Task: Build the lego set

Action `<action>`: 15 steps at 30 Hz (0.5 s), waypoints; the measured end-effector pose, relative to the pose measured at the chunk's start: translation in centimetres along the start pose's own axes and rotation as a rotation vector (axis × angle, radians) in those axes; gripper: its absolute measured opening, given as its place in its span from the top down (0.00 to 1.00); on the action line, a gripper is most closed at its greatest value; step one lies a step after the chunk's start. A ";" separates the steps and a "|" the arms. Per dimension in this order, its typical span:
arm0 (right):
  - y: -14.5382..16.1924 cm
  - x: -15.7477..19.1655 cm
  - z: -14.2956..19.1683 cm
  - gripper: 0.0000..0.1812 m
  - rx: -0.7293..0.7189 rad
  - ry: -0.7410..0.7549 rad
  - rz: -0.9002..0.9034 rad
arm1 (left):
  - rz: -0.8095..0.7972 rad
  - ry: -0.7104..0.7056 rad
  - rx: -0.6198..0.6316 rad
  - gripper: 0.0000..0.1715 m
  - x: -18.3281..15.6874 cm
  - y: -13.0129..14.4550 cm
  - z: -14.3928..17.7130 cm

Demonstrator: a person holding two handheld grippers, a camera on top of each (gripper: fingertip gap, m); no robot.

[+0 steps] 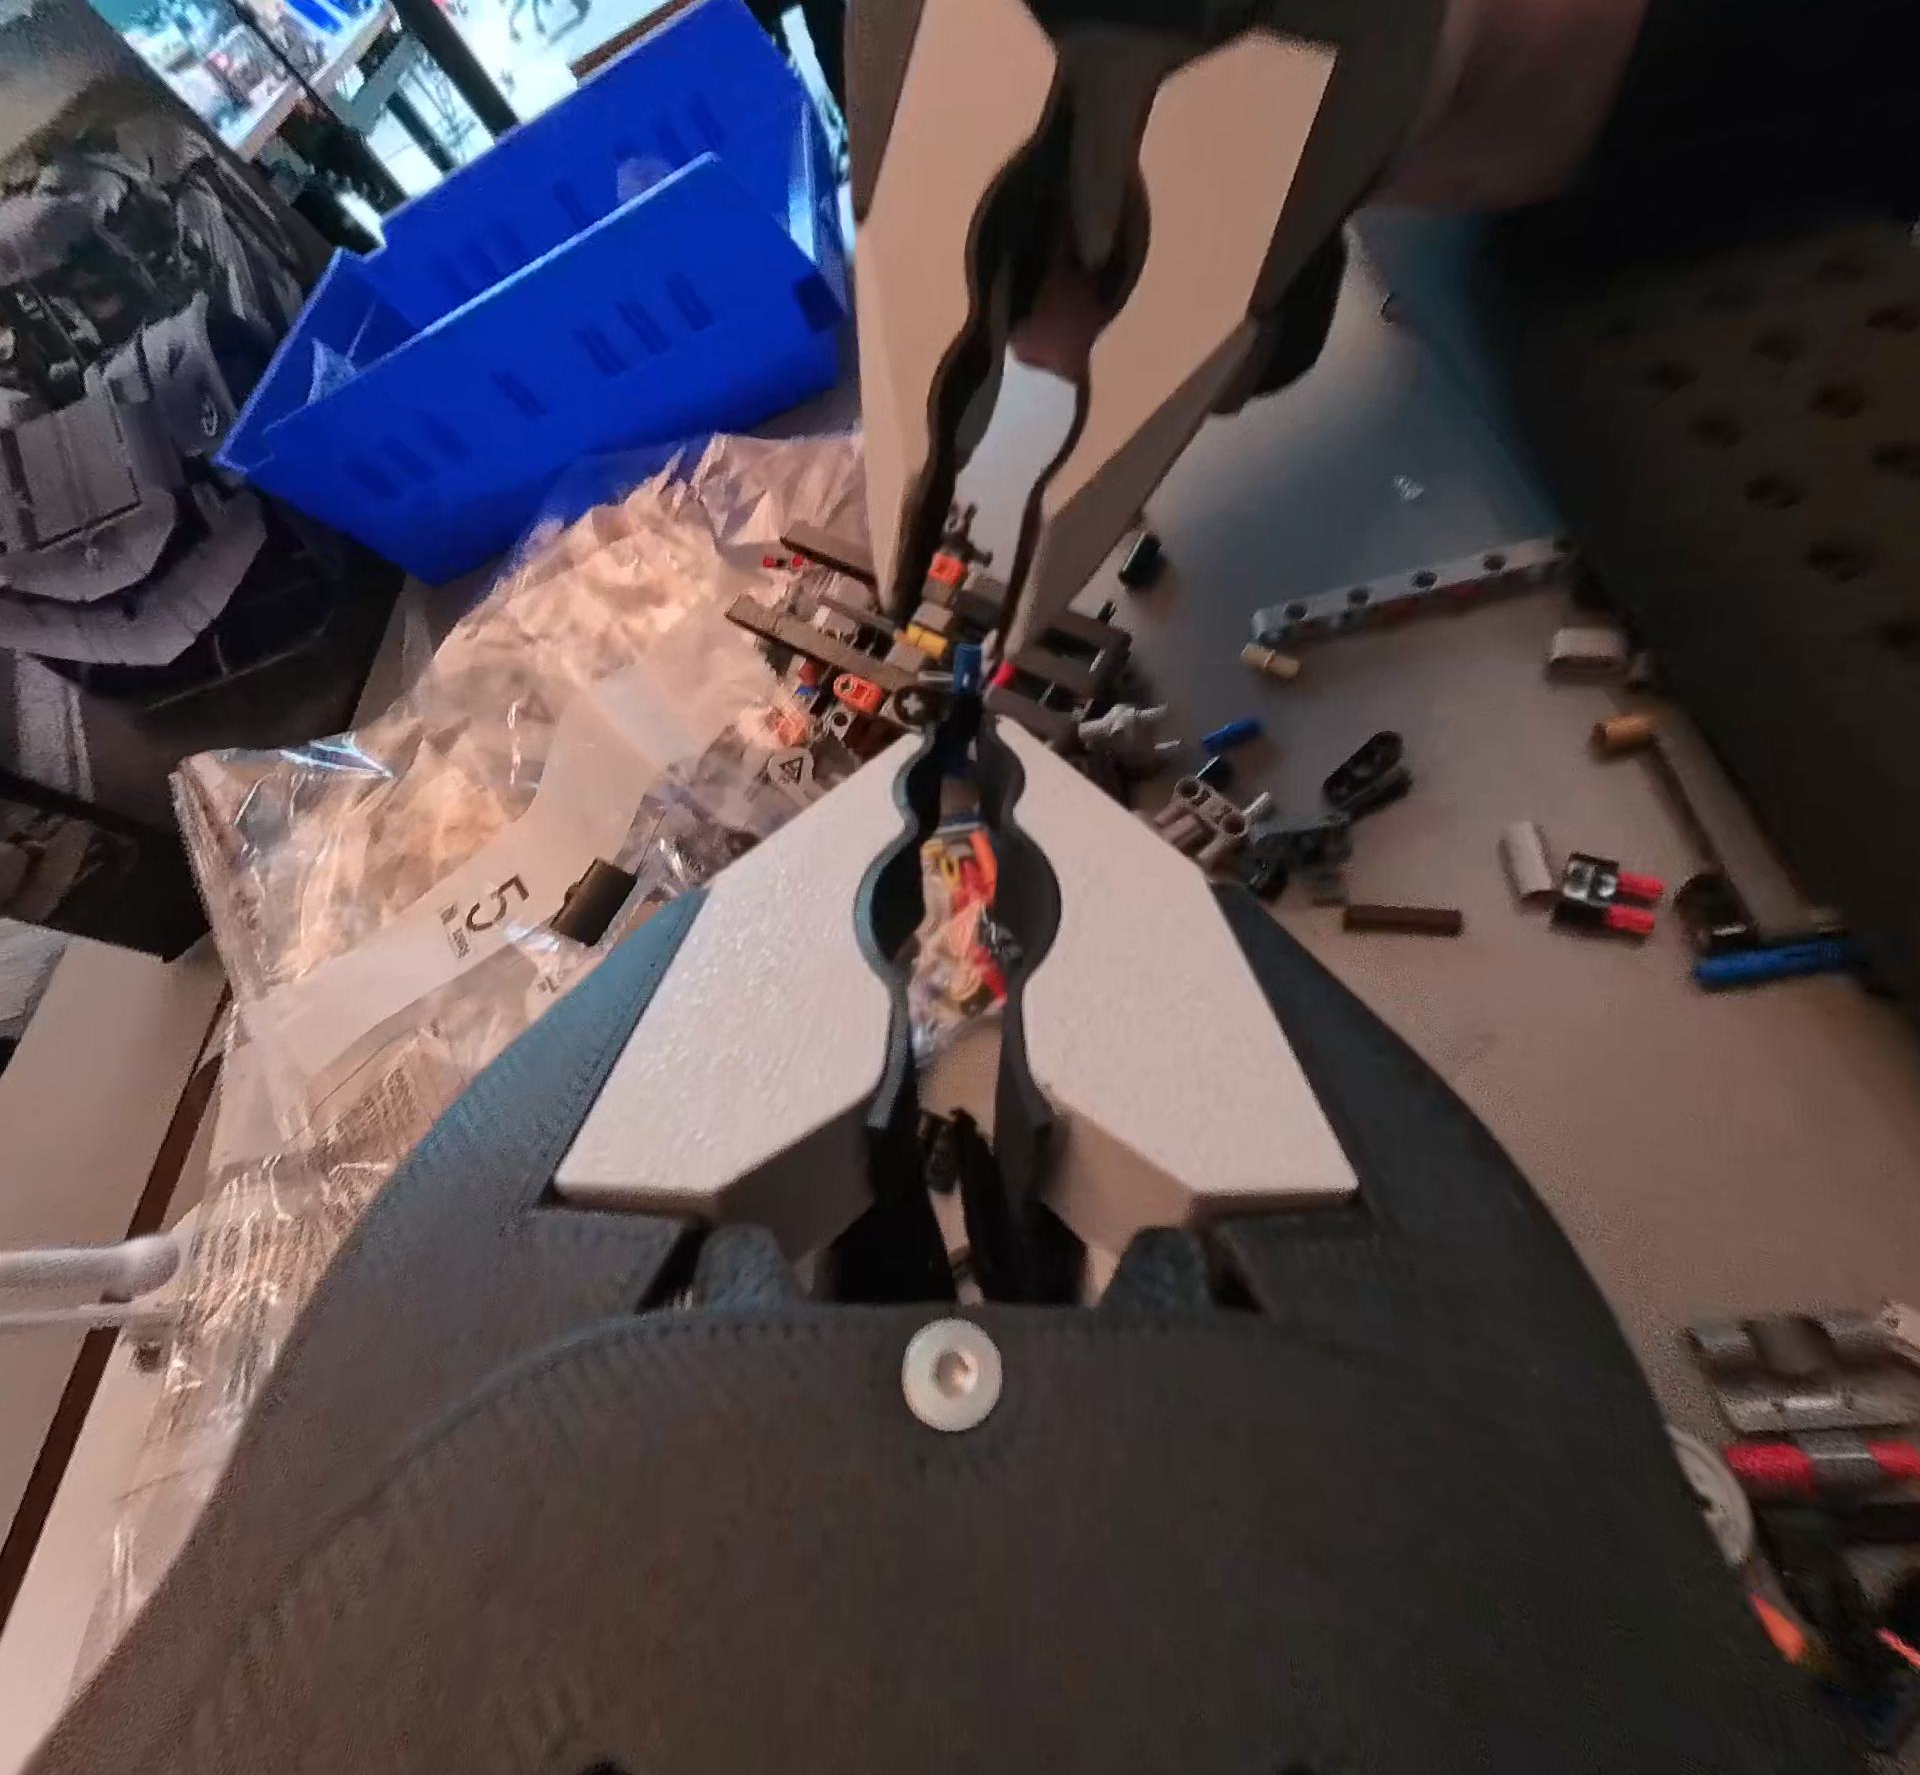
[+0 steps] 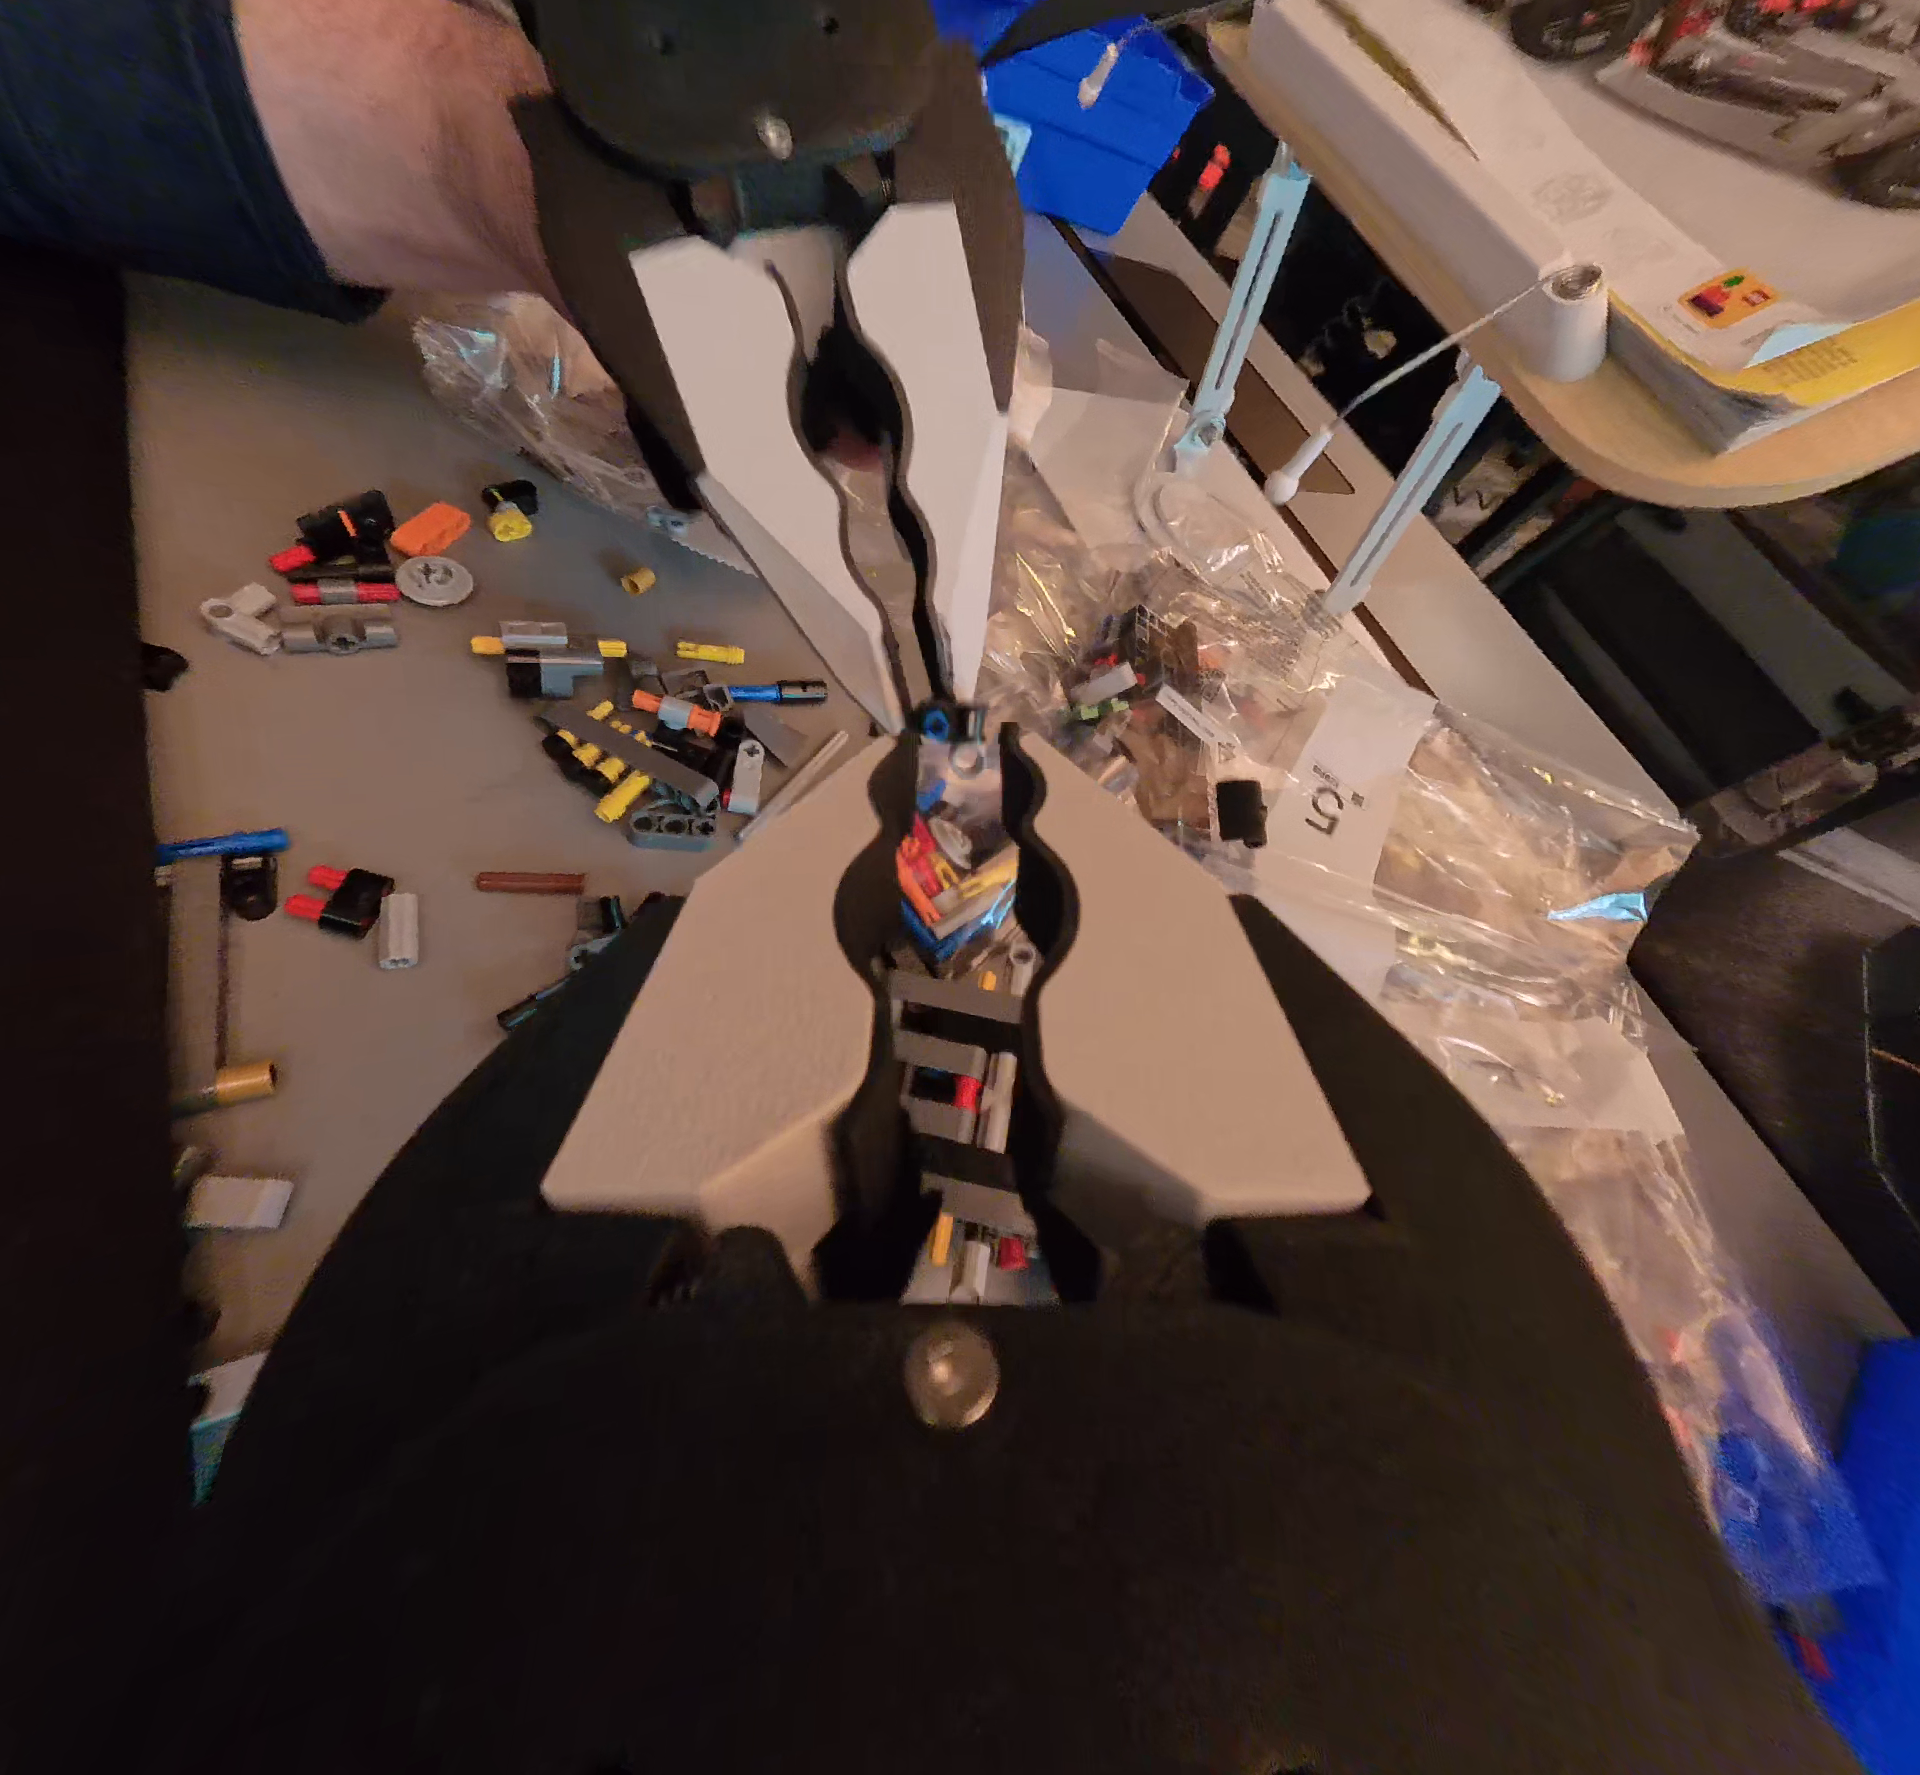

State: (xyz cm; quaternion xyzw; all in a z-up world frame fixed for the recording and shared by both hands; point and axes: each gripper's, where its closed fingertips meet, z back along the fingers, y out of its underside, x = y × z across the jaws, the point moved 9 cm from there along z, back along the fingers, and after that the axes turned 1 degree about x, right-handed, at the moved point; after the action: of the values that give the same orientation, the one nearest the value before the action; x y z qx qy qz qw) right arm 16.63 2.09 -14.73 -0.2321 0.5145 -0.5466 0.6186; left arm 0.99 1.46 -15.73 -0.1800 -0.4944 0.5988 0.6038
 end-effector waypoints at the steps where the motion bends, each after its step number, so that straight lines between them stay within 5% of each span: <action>1: -0.1 0.0 0.1 0.94 -0.015 -0.010 -0.003 | -0.005 -0.005 0.008 0.98 0.0 0.1 -0.1; 15: 0.3 0.5 -0.7 0.99 0.090 0.017 0.083 | -0.082 -0.045 0.063 0.98 -0.4 -0.3 -0.8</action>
State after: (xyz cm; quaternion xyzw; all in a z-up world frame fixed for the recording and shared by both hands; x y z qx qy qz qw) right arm 16.10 1.89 -15.46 -0.1779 0.5040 -0.5450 0.6460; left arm 1.86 1.29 -15.98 -0.1271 -0.4957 0.5926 0.6220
